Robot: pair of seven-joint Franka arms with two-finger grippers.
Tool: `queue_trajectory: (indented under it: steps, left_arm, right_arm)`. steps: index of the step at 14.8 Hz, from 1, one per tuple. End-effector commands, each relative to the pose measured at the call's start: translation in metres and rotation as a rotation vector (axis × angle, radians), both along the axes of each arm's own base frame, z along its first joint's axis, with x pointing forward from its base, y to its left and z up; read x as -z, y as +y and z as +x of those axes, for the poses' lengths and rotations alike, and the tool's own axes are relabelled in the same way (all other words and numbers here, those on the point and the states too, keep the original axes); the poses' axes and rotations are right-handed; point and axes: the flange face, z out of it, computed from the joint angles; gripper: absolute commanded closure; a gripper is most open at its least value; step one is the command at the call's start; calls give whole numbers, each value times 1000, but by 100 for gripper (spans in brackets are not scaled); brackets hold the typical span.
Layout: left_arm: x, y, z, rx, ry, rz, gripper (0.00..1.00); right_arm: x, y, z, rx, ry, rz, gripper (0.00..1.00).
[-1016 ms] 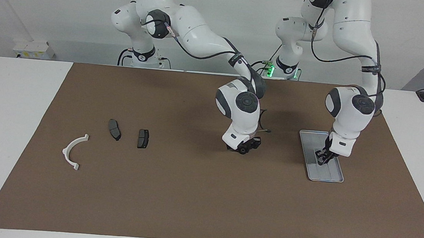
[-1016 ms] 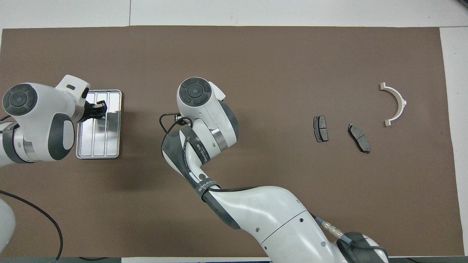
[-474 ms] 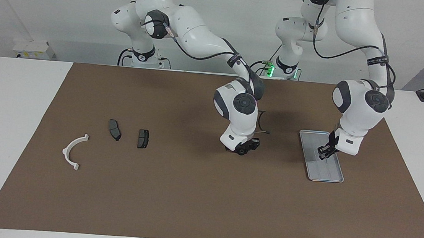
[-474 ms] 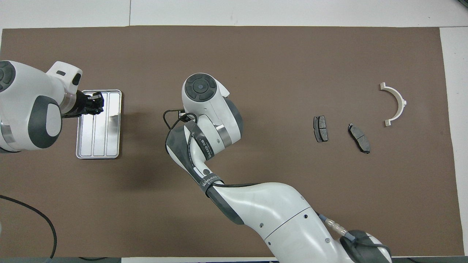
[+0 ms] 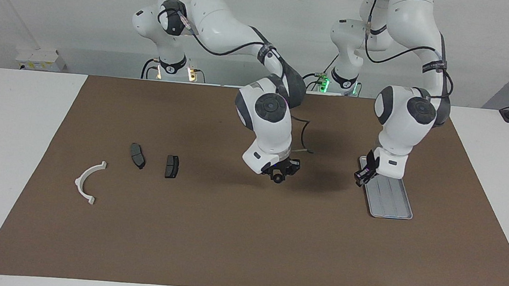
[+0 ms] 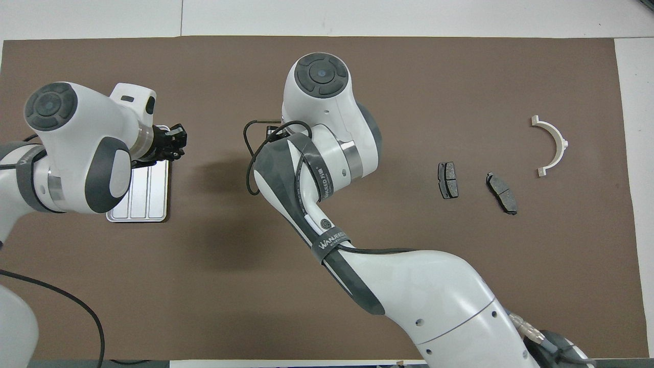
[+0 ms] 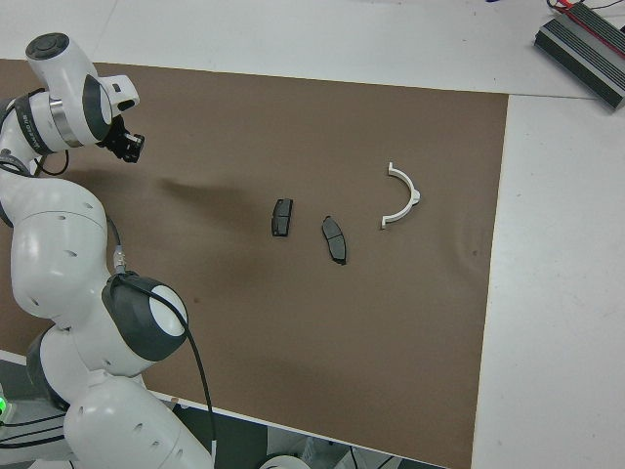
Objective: Place bearing gear from tray to pile
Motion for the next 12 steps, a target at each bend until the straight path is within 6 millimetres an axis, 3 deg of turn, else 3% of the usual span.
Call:
queue_trajectory:
  steps: [1,5,8,10,12]
  left_arm:
    - [-14,-49,-14,-86,6,-17,96]
    - [-19,-139,-43,-185,-39,-56,96]
    - [-12,-201,-65,-230,-86,-111,97]
    - [14,-243,-75,-232,-82,-111,97]
    - [31,-262,-78,-224,-72,-103,97]
  right_arm:
    - [-45,-22,0,22,-9,41,100]
    - [-95,-67,12,61,-56,71,100]
    - [-130,-113,22,91,-95,77,100]
    - [-154,-147,23,82,-117,50,100]
    - [-179,-194,20,59,-114,31,100]
